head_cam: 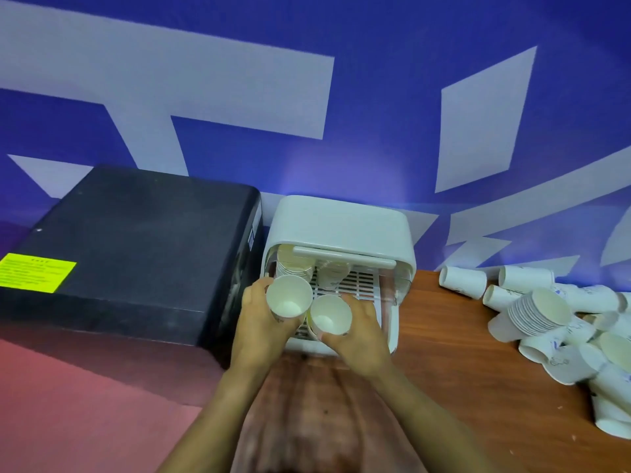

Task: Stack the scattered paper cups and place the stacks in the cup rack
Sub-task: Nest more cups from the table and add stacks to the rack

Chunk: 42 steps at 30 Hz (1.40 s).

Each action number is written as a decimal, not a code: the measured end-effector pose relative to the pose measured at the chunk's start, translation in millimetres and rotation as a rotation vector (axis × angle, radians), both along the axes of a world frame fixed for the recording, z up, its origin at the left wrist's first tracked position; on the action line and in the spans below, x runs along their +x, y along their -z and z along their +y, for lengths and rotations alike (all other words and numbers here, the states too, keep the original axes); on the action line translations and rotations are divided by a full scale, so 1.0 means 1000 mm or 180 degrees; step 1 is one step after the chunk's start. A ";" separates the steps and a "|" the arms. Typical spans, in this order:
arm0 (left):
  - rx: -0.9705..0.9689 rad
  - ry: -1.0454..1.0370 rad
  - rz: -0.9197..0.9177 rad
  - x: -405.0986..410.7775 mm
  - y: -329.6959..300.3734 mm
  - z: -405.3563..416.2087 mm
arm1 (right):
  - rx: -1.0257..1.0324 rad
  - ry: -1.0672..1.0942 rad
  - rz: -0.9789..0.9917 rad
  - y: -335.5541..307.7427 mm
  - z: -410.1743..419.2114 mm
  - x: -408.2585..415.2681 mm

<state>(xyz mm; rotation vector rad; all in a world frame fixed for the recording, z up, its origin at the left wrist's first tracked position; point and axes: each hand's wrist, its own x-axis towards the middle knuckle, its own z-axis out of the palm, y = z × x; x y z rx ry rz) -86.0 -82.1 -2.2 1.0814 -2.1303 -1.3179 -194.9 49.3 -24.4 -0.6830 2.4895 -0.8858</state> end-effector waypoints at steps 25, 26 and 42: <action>0.0035 0.1772 -0.0653 -0.016 -0.009 0.132 | 0.0205 0.0142 -0.0335 -0.025 0.168 -0.024; 0.0086 0.1877 -0.0690 -0.018 -0.009 0.142 | 0.0168 0.0209 -0.0326 -0.027 0.180 -0.028; -0.0146 0.2460 -0.0880 -0.125 -0.009 0.412 | -0.0059 0.0349 -0.0185 -0.033 0.467 -0.127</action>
